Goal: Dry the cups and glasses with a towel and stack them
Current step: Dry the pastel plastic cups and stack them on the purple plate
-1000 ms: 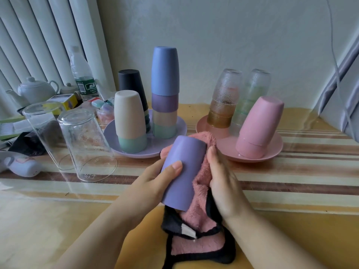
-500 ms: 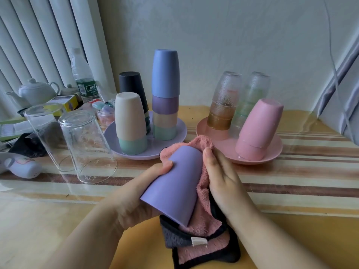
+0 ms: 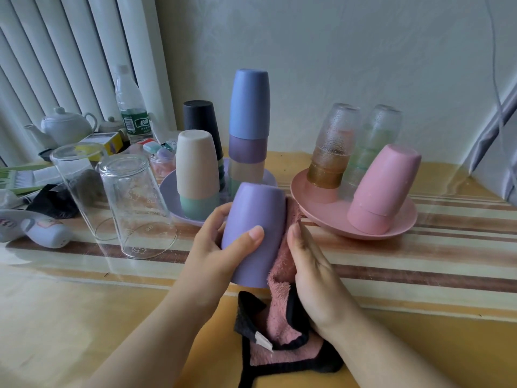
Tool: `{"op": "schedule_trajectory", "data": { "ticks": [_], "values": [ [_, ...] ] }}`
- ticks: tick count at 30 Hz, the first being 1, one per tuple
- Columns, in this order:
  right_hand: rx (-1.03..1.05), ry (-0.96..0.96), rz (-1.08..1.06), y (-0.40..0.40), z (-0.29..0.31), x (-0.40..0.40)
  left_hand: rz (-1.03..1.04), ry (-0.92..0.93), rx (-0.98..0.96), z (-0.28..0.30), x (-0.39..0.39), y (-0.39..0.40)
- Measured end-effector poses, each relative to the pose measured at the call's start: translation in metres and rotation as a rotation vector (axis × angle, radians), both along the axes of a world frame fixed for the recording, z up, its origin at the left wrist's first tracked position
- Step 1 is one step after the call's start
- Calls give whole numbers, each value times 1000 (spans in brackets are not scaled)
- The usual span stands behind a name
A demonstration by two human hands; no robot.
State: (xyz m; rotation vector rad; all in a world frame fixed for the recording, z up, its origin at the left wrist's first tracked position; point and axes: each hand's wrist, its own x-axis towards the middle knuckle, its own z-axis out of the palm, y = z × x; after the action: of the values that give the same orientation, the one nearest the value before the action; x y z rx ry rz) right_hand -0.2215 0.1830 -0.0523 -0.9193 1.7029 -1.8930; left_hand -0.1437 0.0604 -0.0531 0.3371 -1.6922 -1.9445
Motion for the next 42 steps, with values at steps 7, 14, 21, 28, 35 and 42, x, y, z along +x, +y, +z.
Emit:
{"op": "schedule_trajectory", "data": {
  "ticks": [7, 14, 21, 28, 35, 42],
  "values": [
    [25, -9, 84, -3, -7, -8, 229, -72, -177, -4, -4, -15],
    [78, 118, -56, -3, -11, -7, 248, -34, -247, -6, -8, -14],
    [100, 138, -36, -1, -10, -2, 26, -149, -267, -8, -3, -3],
    [-45, -35, -47, -2, -18, -14, -196, -37, 16, -10, -1, 6],
    [4, -180, -39, -9, -26, -16, -92, 34, 50, -11, -2, 0],
    [203, -149, -51, -12, -34, -30, 80, -122, -275, -14, 2, -11]
  ]
}}
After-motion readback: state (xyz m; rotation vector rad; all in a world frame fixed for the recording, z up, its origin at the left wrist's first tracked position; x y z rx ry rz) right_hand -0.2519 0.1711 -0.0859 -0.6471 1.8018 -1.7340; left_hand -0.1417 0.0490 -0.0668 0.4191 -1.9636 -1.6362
